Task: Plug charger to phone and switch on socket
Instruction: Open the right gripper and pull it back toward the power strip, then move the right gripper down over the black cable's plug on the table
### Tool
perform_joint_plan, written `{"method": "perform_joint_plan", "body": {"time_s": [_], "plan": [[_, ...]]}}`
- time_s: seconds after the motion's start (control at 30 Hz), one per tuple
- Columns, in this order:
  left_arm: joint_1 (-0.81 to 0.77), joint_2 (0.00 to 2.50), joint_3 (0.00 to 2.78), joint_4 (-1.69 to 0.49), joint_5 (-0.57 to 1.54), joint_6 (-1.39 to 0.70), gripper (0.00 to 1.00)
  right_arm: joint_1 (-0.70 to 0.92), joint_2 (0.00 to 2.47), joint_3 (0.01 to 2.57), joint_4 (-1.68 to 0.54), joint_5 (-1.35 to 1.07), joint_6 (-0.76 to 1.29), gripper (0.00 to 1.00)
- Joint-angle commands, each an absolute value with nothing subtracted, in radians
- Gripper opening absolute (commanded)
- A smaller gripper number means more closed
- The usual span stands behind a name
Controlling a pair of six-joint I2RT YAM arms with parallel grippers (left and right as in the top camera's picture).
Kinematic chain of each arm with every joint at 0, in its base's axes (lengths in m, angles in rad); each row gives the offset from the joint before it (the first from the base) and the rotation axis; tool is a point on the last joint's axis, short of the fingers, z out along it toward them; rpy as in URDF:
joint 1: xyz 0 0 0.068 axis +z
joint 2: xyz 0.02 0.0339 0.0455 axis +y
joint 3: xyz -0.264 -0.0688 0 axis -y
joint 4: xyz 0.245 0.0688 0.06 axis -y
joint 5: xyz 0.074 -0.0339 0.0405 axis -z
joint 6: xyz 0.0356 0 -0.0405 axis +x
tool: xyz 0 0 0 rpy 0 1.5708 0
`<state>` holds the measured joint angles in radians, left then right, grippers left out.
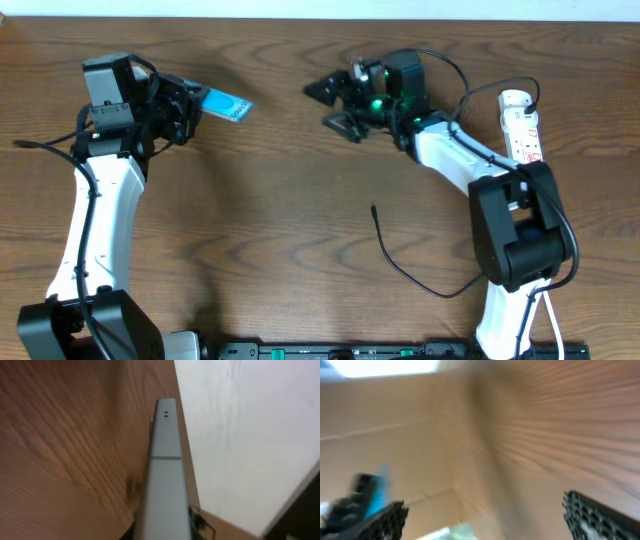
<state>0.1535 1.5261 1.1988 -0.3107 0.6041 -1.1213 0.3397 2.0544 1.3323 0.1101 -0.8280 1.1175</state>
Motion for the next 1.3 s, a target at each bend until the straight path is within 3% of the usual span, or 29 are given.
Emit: {"method": "perform_joint_plan", "body": {"time_s": [0.0,0.43,0.83,1.27], "plan": [[0.156,1.527,1.199,-0.304,0.75,-1.044,0.07,0.315,2.042,1.338,-0.041,-0.787,0.825,0.99],[0.144,1.806,1.199,-0.076,1.297,-0.902,0.07,0.301,1.991,1.344,-0.49,-0.473,0.516,0.99],[0.053,2.004,1.199,0.153,1.48,-0.883,0.07,0.31,1.834,1.371,-0.839,-0.169,0.386,0.99],[0.009,2.022,1.199,0.279,1.539,-0.868,0.07,0.433,1.829,1.37,-1.074,-0.103,0.369,0.99]]}}
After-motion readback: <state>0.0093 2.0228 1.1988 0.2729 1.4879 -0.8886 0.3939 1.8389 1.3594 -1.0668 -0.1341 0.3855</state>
